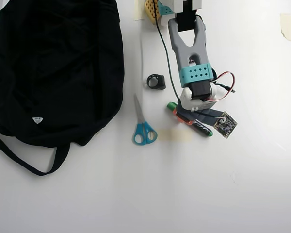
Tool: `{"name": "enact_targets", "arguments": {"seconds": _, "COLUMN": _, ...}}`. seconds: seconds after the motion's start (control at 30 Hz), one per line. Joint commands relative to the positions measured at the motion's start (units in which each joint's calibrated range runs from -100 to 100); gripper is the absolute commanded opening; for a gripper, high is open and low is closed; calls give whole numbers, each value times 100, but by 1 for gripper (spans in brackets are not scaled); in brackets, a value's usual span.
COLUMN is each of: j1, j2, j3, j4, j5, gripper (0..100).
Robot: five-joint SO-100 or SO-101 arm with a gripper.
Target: Put the green marker into the black bag
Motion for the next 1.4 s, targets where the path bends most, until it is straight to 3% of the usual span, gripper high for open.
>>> {"name": "enact_targets", "arguments": {"seconds": 0.0, "j1": -33, "j2": -164, "j3": -432, "j4": 71, "j5": -52, "gripper": 2}}
{"name": "enact_targets", "arguments": {"seconds": 0.4, "j1": 19, "j2": -164, "j3": -2032, "j4": 1544, "j5": -455, "gripper": 2}}
{"name": "enact_targets", "arguments": {"seconds": 0.77, "j1": 102, "j2": -172, "j3": -3442, "j4": 1966, "j5": -959, "gripper": 2}}
{"name": "enact_targets", "arguments": {"seconds": 0.97, "j1": 87, "j2": -172, "j3": -3523, "j4": 1984, "j5": -1174, "gripper": 2}}
{"name": "enact_targets", "arguments": {"seconds": 1.37, "j1": 319, "j2": -736, "j3": -2903, "j4": 2001, "j5": -995, "gripper": 2}}
